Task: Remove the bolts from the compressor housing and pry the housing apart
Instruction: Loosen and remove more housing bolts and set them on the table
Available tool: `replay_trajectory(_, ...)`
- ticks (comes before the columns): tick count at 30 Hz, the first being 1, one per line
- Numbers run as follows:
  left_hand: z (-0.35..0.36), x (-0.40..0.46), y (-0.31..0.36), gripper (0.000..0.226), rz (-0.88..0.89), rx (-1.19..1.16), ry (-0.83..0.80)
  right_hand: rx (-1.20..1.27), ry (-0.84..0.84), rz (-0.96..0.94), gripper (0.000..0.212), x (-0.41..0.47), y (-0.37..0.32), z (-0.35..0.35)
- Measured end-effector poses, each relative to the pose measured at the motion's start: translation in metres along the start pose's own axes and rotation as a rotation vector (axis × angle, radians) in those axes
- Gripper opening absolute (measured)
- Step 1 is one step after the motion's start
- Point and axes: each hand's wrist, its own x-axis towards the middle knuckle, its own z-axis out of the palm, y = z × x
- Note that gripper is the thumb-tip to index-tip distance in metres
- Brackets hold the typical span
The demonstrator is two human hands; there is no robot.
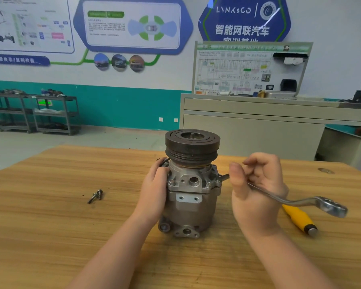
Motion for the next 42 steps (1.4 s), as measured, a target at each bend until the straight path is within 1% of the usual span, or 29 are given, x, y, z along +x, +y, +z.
replay_trajectory(3,0.000,-0.001,0.002,0.031,0.011,-0.006,0.005,-0.140,-0.005,-0.148,0.043,-0.001,-0.003,0.006)
replay_trajectory(5,0.000,-0.002,0.002,0.029,0.017,-0.014,-0.005,-0.256,-0.035,-0.268,0.053,-0.003,-0.006,0.014)
replay_trajectory(7,0.000,-0.002,0.002,0.028,0.016,-0.028,-0.008,-0.342,-0.056,-0.328,0.059,-0.004,-0.008,0.020)
replay_trajectory(9,-0.001,-0.002,0.002,0.028,0.010,-0.026,-0.011,-0.341,-0.050,-0.299,0.060,-0.003,-0.011,0.021)
replay_trajectory(13,-0.001,-0.001,0.001,0.027,0.014,-0.007,-0.011,-0.226,0.035,-0.179,0.058,0.002,-0.009,0.009)
replay_trajectory(16,-0.001,-0.001,0.000,0.027,0.016,-0.002,-0.004,-0.211,-0.021,-0.230,0.061,0.001,-0.008,0.005)
replay_trajectory(19,-0.001,0.000,-0.001,0.031,0.011,0.002,-0.002,-0.269,-0.082,-0.304,0.061,-0.004,-0.008,0.010)
replay_trajectory(21,-0.001,0.001,-0.001,0.032,-0.002,-0.011,-0.008,-0.302,-0.106,-0.321,0.058,-0.006,-0.008,0.013)
replay_trajectory(26,-0.002,-0.001,0.001,0.029,-0.002,-0.010,-0.009,-0.235,-0.080,-0.255,0.061,-0.008,-0.008,0.009)
replay_trajectory(30,-0.001,-0.001,0.002,0.032,-0.028,-0.021,-0.005,-0.195,-0.040,-0.224,0.053,-0.002,-0.009,0.007)
replay_trajectory(32,-0.001,-0.001,0.002,0.037,-0.049,-0.036,-0.005,-0.132,-0.024,-0.117,0.061,-0.002,-0.005,0.006)
replay_trajectory(33,-0.001,-0.001,0.002,0.038,-0.054,-0.039,-0.006,-0.072,0.007,-0.014,0.059,-0.001,-0.003,0.005)
replay_trajectory(36,-0.001,-0.001,0.002,0.038,-0.046,-0.030,-0.007,0.218,0.179,0.444,0.051,0.006,0.006,0.003)
replay_trajectory(38,-0.001,-0.001,0.002,0.037,-0.045,-0.038,-0.009,0.371,0.248,0.709,0.039,0.016,0.015,-0.002)
replay_trajectory(40,-0.001,-0.001,0.002,0.037,-0.048,-0.038,-0.010,0.432,0.224,0.922,0.030,0.024,0.024,-0.007)
replay_trajectory(42,-0.001,-0.001,0.001,0.033,-0.039,-0.025,-0.012,0.495,0.177,1.065,0.032,0.028,0.030,-0.009)
